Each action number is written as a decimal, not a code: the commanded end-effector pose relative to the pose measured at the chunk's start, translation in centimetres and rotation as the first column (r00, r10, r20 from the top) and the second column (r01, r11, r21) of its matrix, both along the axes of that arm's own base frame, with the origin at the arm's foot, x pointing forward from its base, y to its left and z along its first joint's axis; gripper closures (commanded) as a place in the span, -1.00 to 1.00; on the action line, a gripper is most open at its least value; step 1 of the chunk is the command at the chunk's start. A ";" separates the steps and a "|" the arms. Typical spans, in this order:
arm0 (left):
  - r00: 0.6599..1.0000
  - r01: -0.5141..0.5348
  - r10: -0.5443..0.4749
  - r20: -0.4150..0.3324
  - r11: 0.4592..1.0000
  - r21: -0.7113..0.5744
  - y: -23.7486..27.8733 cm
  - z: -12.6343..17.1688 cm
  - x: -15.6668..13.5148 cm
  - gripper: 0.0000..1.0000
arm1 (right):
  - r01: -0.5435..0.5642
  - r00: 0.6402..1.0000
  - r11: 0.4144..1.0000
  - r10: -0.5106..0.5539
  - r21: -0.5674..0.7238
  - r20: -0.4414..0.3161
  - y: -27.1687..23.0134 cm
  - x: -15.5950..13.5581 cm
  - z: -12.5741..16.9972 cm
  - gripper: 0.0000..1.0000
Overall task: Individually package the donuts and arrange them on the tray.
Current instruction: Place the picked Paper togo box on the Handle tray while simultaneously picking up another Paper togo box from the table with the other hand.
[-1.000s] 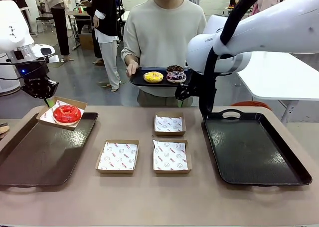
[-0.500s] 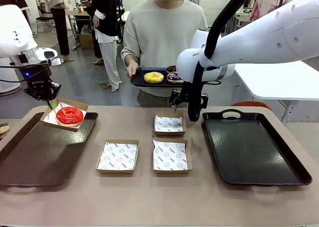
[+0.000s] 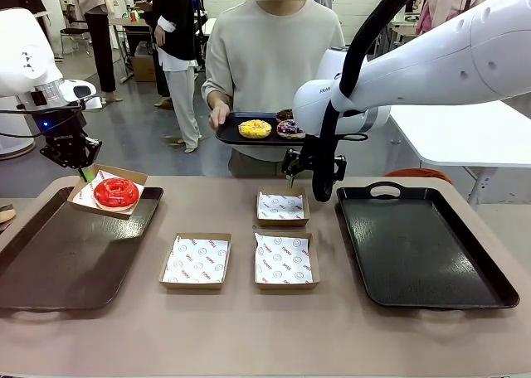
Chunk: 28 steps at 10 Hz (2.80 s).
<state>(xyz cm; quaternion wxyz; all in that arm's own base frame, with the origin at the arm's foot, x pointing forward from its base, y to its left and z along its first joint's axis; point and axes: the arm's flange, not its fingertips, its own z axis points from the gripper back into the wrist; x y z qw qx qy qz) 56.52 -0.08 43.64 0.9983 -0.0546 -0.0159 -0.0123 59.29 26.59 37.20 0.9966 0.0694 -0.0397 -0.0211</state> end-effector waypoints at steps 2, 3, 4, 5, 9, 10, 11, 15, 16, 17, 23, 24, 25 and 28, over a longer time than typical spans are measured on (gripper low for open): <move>1.000 0.016 -0.016 -0.003 1.000 0.024 -0.4 -0.8 0.5 0.98 | 0.016 1.000 1.000 -0.016 -0.007 -0.010 -0.1 0.1 -0.9 -1.00; 1.000 0.026 -0.026 -0.003 0.999 0.035 -0.6 -1.3 0.9 0.98 | 0.018 1.000 1.000 -0.018 -0.004 -0.013 0.0 0.1 -1.5 -1.00; 1.000 0.028 -0.028 -0.003 0.999 0.036 -0.6 -1.6 1.2 0.98 | 0.026 1.000 1.000 -0.026 -0.007 -0.010 0.0 0.3 -2.1 -1.00; 1.000 0.026 -0.026 -0.001 0.999 0.033 -0.7 -1.9 1.6 0.98 | 0.042 0.999 0.999 -0.043 -0.028 -0.020 0.0 0.7 -2.8 -1.00; 0.999 0.035 -0.034 -0.023 0.999 0.040 -1.1 -2.7 2.8 0.98 | 0.006 0.999 1.000 -0.007 -0.029 -0.035 0.2 1.8 -4.7 -1.00; 0.999 0.036 -0.035 -0.030 0.999 0.040 -1.1 -3.1 3.1 0.98 | -0.005 0.999 0.999 0.004 -0.037 -0.033 0.3 2.0 -5.1 -1.00; 0.999 0.035 -0.033 -0.042 0.999 0.039 -1.2 -3.4 3.4 0.98 | -0.025 0.999 0.999 0.025 -0.040 -0.024 0.4 2.1 -5.3 -1.00; 0.998 0.025 -0.023 -0.065 0.999 0.031 -0.9 -4.3 3.9 0.98 | -0.068 0.998 0.994 0.069 -0.086 0.009 1.1 2.0 -5.1 -1.00; 0.998 0.020 -0.018 -0.067 0.999 0.026 -0.9 -4.5 4.0 0.98 | -0.069 0.997 0.993 0.071 -0.091 0.013 1.1 2.0 -5.0 -1.00; 0.998 0.008 -0.006 -0.064 1.000 0.026 -1.0 -4.7 4.2 0.98 | -0.068 0.997 0.993 0.070 -0.096 0.013 1.1 2.0 -5.1 -1.00; 0.998 -0.017 0.019 -0.056 0.999 0.040 -1.3 -6.0 5.2 0.98 | -0.072 0.997 0.992 0.073 -0.101 0.006 1.0 1.9 -5.2 -1.00; 0.998 -0.015 0.018 -0.061 0.999 0.044 -1.3 -6.2 5.4 0.98 | -0.073 0.997 0.992 0.073 -0.101 0.003 1.0 1.9 -5.3 -1.00; 0.998 -0.014 0.017 -0.064 0.999 0.045 -1.3 -6.4 5.5 0.98 | -0.075 0.997 0.992 0.076 -0.100 0.002 1.0 1.9 -5.3 -1.00; 0.997 -0.013 0.017 -0.071 0.999 0.052 -1.3 -6.6 5.6 -0.19 | -0.087 0.996 0.992 0.087 -0.094 0.002 1.1 1.8 -5.3 0.20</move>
